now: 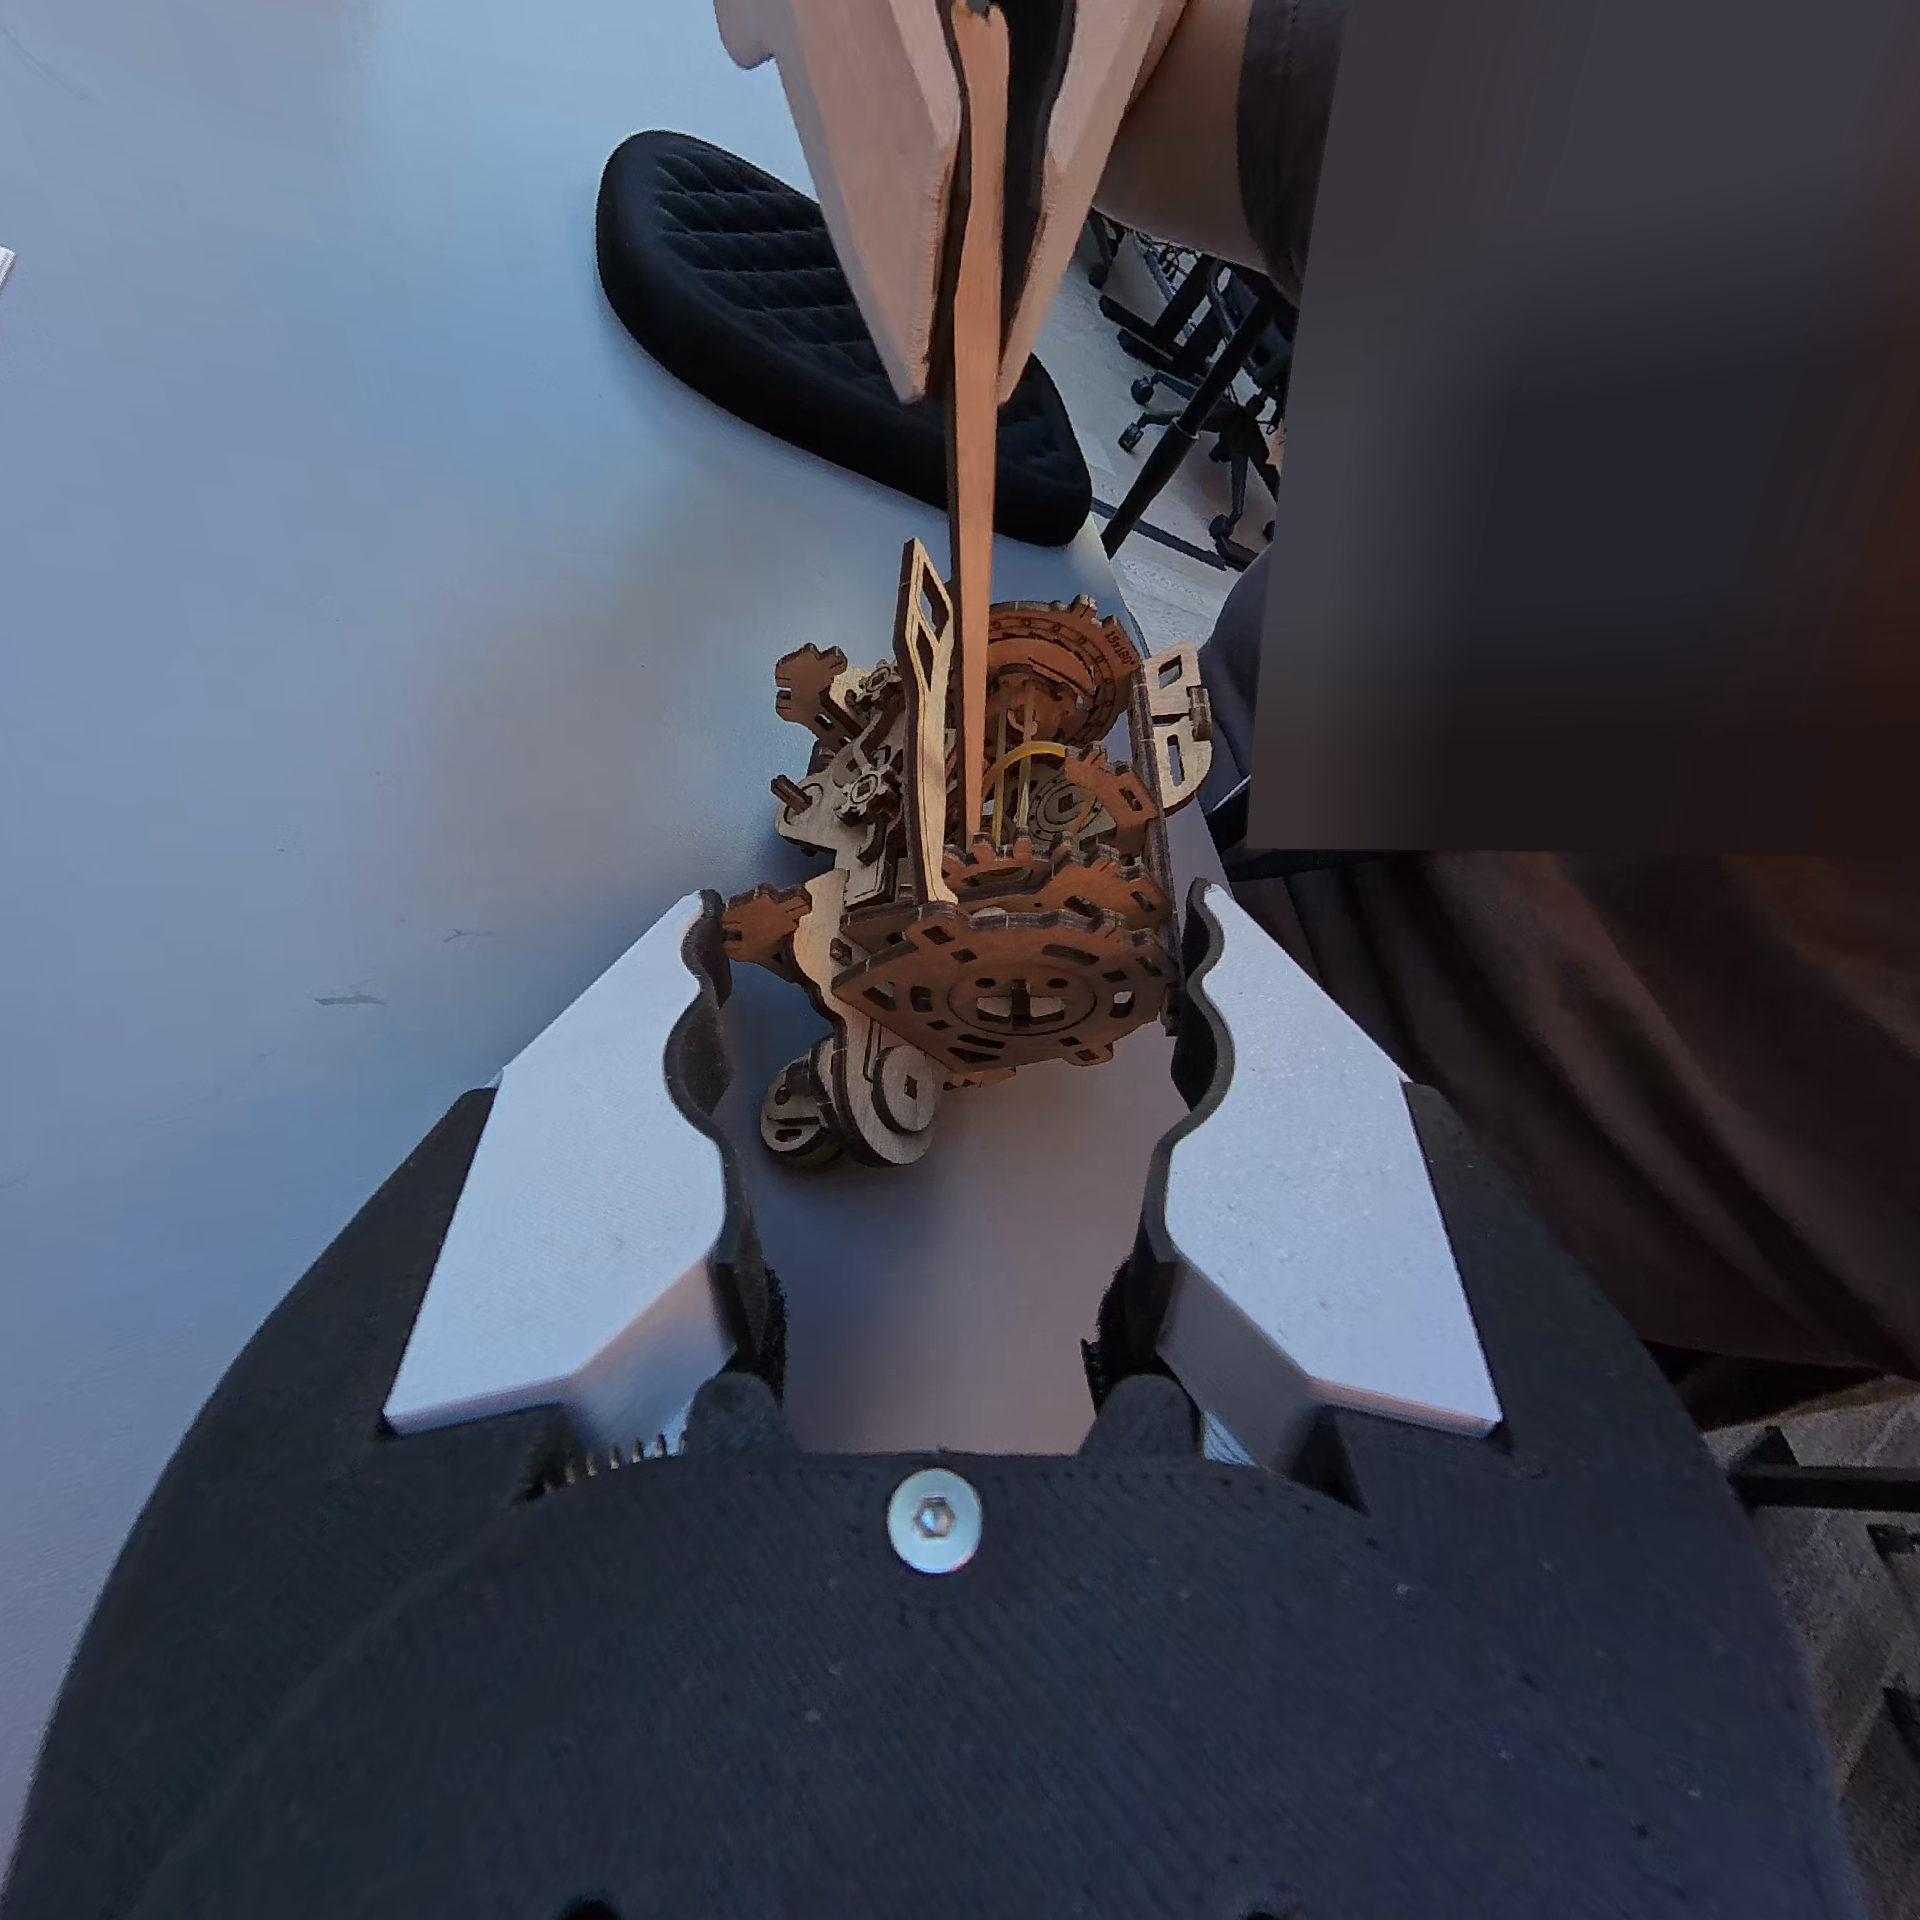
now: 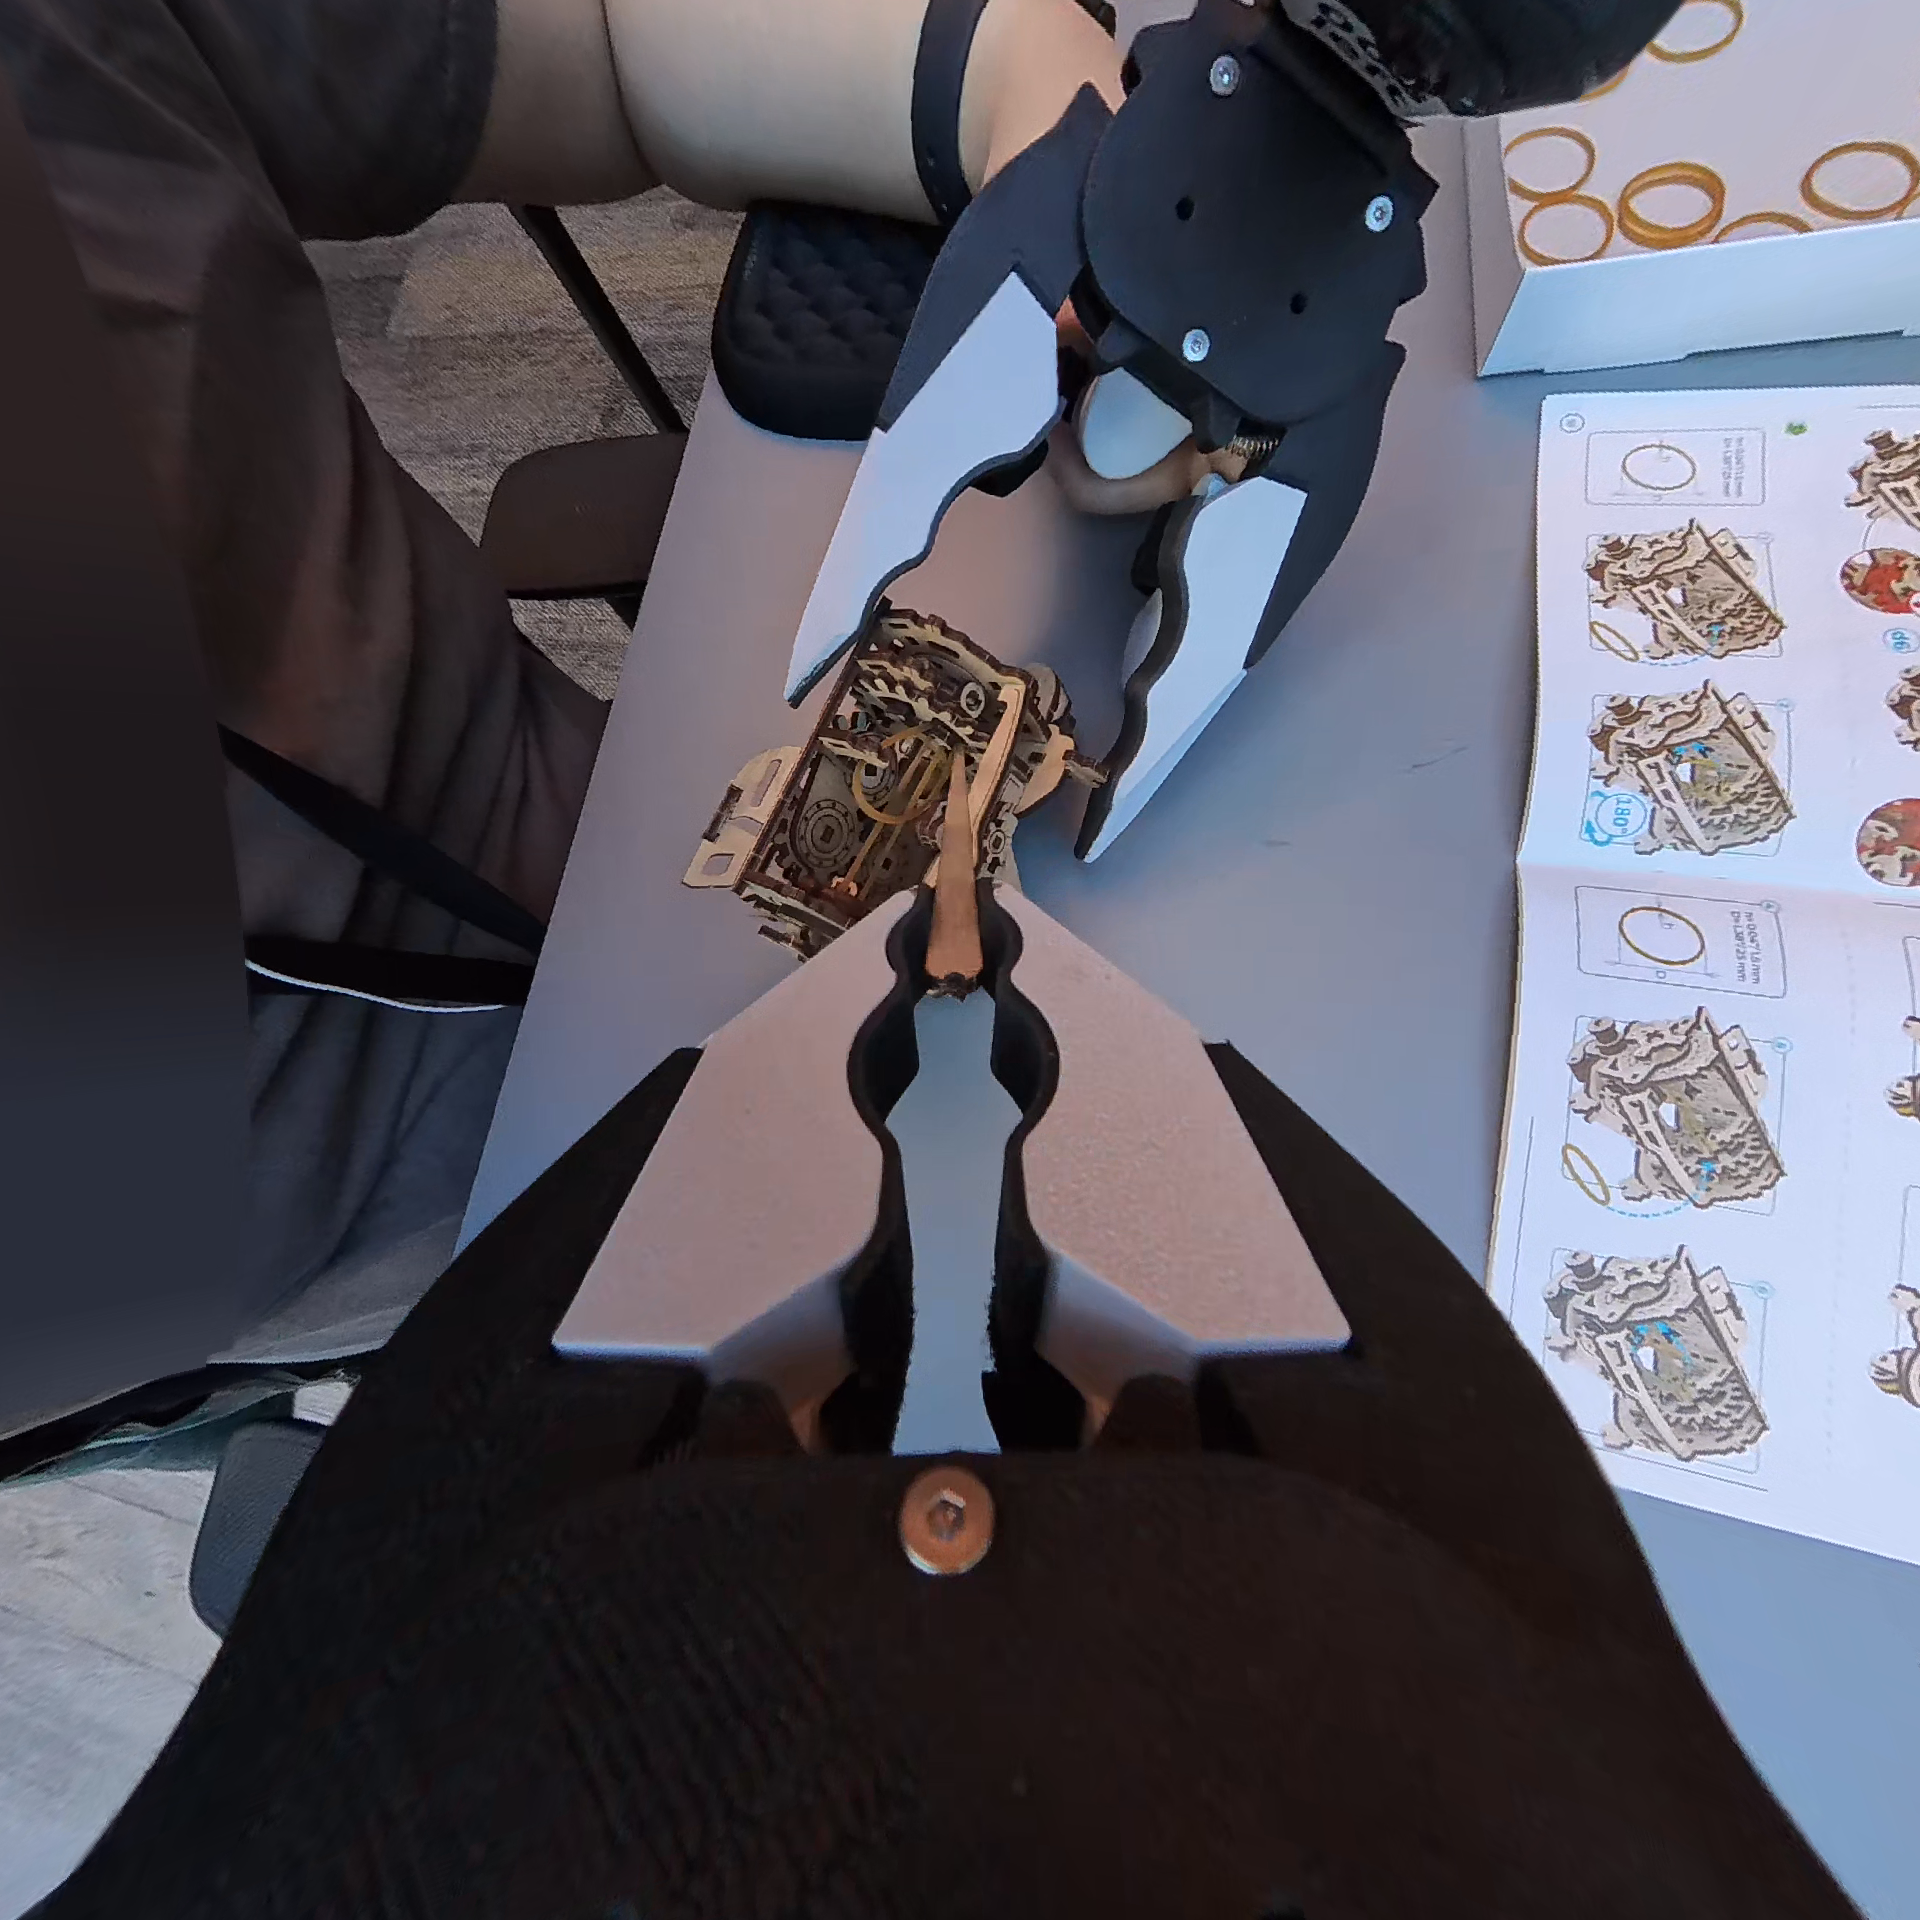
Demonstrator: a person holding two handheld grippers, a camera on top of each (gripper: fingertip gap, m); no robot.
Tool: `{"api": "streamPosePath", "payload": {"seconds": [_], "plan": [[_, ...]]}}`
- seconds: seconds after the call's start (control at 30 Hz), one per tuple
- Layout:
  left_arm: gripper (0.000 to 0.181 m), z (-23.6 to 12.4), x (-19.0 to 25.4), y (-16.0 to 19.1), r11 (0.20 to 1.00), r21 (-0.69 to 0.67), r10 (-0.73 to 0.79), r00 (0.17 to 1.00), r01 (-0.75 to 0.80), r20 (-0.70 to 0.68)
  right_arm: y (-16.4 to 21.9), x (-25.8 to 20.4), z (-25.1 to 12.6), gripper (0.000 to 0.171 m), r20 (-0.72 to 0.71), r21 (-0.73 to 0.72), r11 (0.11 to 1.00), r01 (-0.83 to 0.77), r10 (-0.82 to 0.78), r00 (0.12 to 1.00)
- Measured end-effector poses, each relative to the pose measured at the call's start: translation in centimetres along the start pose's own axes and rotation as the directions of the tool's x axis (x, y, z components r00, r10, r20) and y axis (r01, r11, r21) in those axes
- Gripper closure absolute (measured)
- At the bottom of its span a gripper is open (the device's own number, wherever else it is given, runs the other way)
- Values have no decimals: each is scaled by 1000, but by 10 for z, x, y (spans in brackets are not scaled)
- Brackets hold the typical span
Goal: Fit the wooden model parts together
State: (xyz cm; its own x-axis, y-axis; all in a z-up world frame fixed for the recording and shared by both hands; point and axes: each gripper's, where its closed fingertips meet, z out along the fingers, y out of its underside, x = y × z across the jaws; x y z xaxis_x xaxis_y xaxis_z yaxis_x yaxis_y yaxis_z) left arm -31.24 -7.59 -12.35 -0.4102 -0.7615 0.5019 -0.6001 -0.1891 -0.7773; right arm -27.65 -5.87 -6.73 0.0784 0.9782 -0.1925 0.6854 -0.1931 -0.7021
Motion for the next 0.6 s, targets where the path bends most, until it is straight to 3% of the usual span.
{"api": "streamPosePath", "payload": {"seconds": [0.6], "plan": [[95, 0, 0, 0, 1000, 0, -2, 1000, 2, -2, 7, -6, -7, 166, -23, -109, 993, 36, -38, 999]]}}
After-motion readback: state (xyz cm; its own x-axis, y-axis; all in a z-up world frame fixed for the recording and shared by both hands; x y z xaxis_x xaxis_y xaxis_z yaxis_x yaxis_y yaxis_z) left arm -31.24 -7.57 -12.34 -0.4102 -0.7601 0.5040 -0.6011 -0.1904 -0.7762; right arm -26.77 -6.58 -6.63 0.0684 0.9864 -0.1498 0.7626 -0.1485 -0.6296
